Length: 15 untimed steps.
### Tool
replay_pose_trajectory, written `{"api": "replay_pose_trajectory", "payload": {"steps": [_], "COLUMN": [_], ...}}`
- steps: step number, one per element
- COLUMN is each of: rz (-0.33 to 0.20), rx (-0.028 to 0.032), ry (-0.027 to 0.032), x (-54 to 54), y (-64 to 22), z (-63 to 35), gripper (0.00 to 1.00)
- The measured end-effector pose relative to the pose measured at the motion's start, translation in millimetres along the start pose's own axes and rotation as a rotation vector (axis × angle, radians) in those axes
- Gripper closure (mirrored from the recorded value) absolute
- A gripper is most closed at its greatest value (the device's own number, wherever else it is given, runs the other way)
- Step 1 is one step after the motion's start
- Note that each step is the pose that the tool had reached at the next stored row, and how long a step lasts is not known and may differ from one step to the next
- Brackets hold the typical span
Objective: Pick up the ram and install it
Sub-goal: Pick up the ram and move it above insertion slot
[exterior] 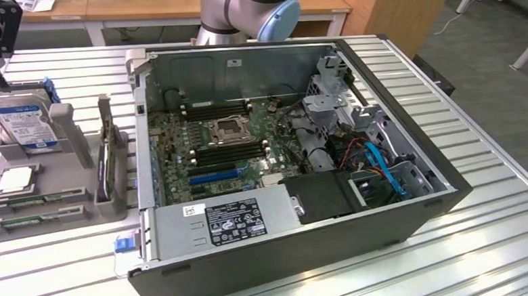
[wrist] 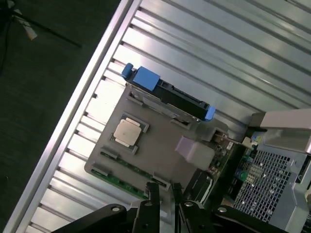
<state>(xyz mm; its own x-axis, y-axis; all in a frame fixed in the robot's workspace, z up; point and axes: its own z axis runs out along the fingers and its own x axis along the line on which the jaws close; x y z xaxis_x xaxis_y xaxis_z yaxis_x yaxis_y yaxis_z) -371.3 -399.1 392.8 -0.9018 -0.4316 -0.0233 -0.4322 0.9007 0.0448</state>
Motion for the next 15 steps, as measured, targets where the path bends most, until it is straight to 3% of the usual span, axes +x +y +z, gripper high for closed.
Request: {"api": "replay_pose_trajectory", "payload": {"steps": [15], "rz": [-0.272], "rx": [-0.0063], "ry": [0.0122], "x": [0.0], "y": [0.0], "z": [0.0], "gripper": [0.76]}}
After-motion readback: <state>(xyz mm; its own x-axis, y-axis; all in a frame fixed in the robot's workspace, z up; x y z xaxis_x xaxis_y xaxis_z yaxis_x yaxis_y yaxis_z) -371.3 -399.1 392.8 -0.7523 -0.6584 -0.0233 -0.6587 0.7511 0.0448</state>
